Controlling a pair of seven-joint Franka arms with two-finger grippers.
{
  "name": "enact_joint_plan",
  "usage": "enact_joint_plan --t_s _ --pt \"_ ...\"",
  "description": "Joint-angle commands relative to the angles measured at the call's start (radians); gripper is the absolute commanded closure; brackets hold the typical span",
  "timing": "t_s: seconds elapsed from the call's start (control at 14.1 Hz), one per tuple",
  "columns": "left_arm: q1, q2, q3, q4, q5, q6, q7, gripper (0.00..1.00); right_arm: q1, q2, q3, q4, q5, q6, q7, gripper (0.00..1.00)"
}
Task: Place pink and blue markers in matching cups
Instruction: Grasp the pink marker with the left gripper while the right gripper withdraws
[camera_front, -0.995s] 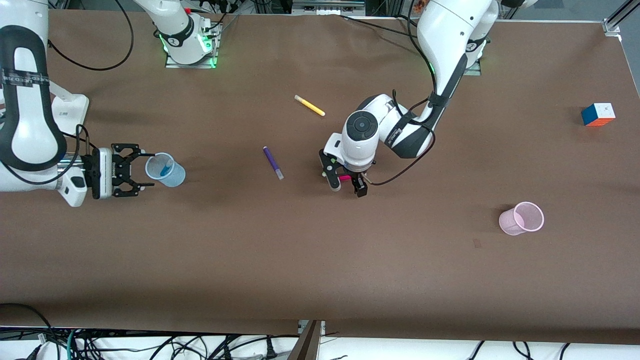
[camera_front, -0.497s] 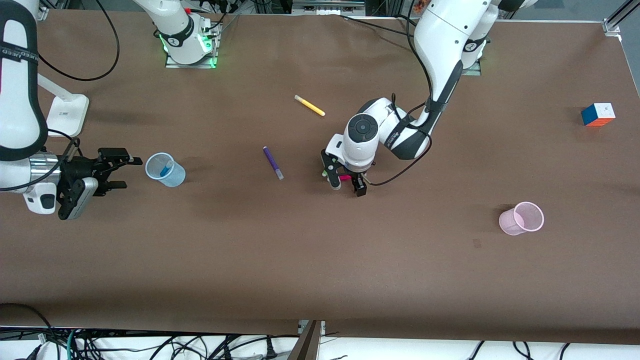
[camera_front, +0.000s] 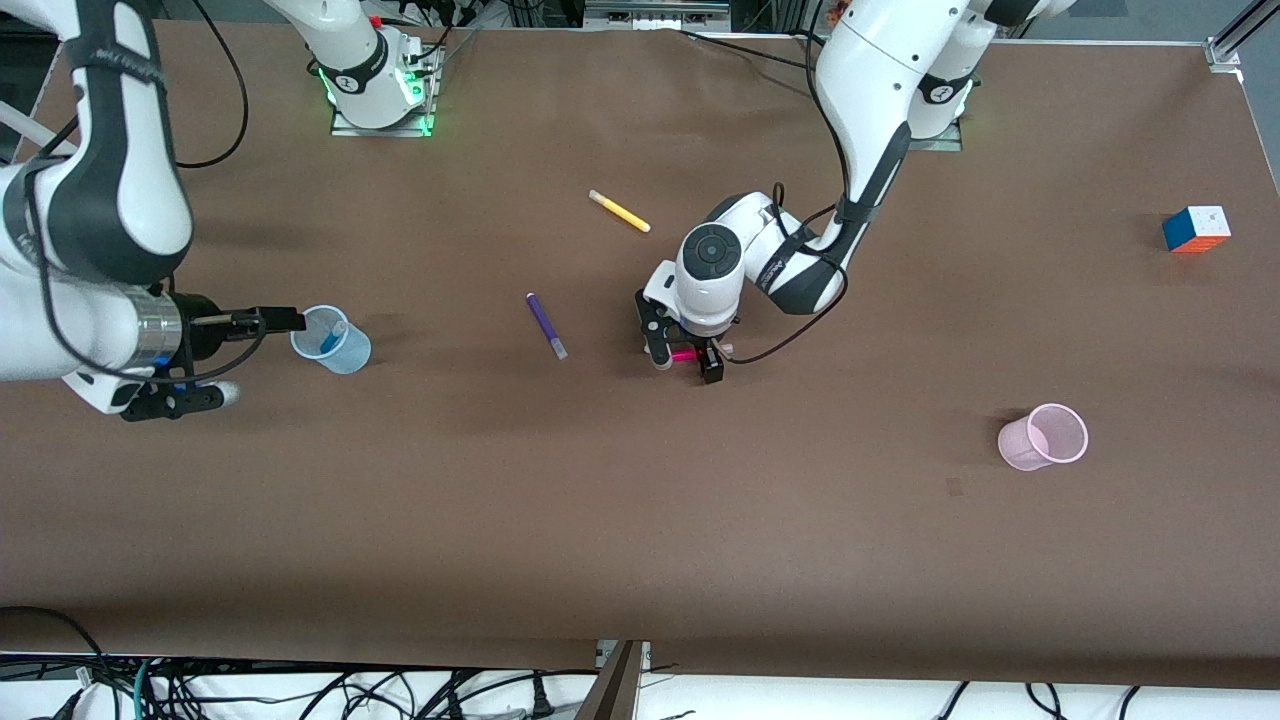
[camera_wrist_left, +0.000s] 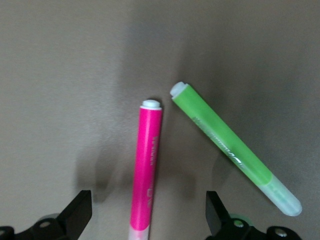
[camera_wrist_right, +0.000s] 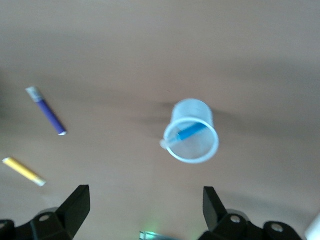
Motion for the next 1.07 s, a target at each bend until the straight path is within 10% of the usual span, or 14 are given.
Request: enact_joint_plan --t_s 0.0,0.14,0.21,0.57,0.99 --pt "-0.014 0.013 0.010 -0.002 0.014 0.016 0.010 0.11 -0.021 -0.170 0.028 -0.113 -0.061 0.001 0.046 0.00" --pt "-0.011 0.027 0.010 0.005 0.014 0.031 0.012 0.83 -0.034 -0.241 0.028 -0.116 -0.075 -0.012 0.046 0.00" --pt "-0.002 0.027 0.010 0.005 0.013 0.037 0.013 1.00 -0.035 -0.302 0.028 -0.121 -0.112 -0.016 0.048 0.00" --pt "0.056 -0.048 0.010 0.008 0.011 0.000 0.007 1.00 -0.057 -0.427 0.023 -0.132 -0.162 -0.002 0.042 0.00" --pt "0.192 -0.324 0.017 0.015 -0.009 -0.349 -0.022 1.00 -0.066 -0.427 0.009 -0.107 -0.137 -0.112 0.098 0.00"
